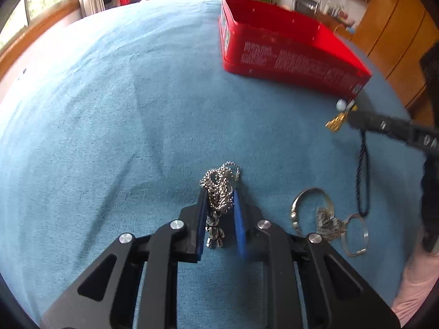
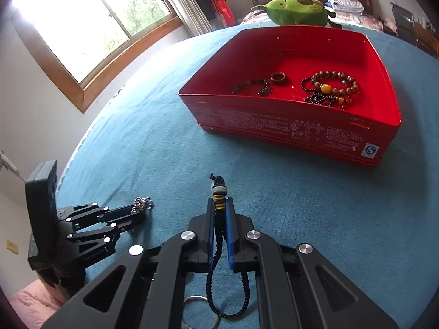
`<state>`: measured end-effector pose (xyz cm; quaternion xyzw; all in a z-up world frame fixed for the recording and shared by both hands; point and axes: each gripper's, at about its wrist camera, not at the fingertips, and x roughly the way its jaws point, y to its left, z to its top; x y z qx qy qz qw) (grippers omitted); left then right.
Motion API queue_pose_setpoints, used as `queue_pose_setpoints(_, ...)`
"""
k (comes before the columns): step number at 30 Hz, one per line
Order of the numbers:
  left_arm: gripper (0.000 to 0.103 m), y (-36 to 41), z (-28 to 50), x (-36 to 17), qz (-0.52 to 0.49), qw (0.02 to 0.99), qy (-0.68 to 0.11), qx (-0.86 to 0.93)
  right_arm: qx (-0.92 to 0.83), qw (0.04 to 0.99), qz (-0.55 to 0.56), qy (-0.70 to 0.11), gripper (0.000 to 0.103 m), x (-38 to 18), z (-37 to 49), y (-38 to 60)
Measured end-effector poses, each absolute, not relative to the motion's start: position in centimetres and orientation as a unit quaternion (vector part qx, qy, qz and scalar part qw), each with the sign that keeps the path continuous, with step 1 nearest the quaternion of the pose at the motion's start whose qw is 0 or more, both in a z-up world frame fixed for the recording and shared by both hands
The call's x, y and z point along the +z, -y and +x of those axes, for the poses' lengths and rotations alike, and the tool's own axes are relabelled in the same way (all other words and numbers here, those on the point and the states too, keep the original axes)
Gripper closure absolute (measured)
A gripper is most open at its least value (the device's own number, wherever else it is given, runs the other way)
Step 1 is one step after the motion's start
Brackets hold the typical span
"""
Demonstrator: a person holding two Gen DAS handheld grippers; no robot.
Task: Organize jewelry
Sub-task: 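Lift the silver chain with the left tool while the right tool lifts the cord pendant, then carry the chain and pendant into the red tin and open both tools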
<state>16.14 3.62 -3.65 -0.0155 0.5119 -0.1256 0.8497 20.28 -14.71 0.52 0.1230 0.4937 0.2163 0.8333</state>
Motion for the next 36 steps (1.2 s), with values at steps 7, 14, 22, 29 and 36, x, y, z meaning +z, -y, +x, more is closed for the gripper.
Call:
queue_pose_setpoints(7, 0.089, -4.9, 15.5, -0.1, -0.041, 0.871, -0.467, -0.146, 0.218, 0.851, 0.138, -0.458, 0.096, 3.1, 19.4, 16.2)
queue_pose_setpoints(14, 0.089, -4.1, 16.0, 3.4, -0.039, 0.883, -0.439, -0.163, 0.21, 0.861, 0.142, -0.441, 0.096, 4.8, 19.4, 17.5)
queue_pose_setpoints(22, 0.089, -0.5, 19.3, 7.1, -0.028, 0.892, -0.414, -0.18, 0.186, 0.872, 0.127, -0.435, 0.096, 7.4, 20.4, 18.6)
queue_pose_setpoints(29, 0.089, 2.8, 24.0, 9.8, -0.021, 0.899, -0.393, -0.192, 0.154, 0.885, 0.117, -0.424, 0.096, 10.6, 23.8, 19.7)
queue_pose_setpoints(36, 0.089, 5.5, 29.8, 10.4, -0.02, 0.901, -0.389, -0.192, 0.125, 0.897, 0.104, -0.412, 0.096, 12.6, 29.6, 20.3)
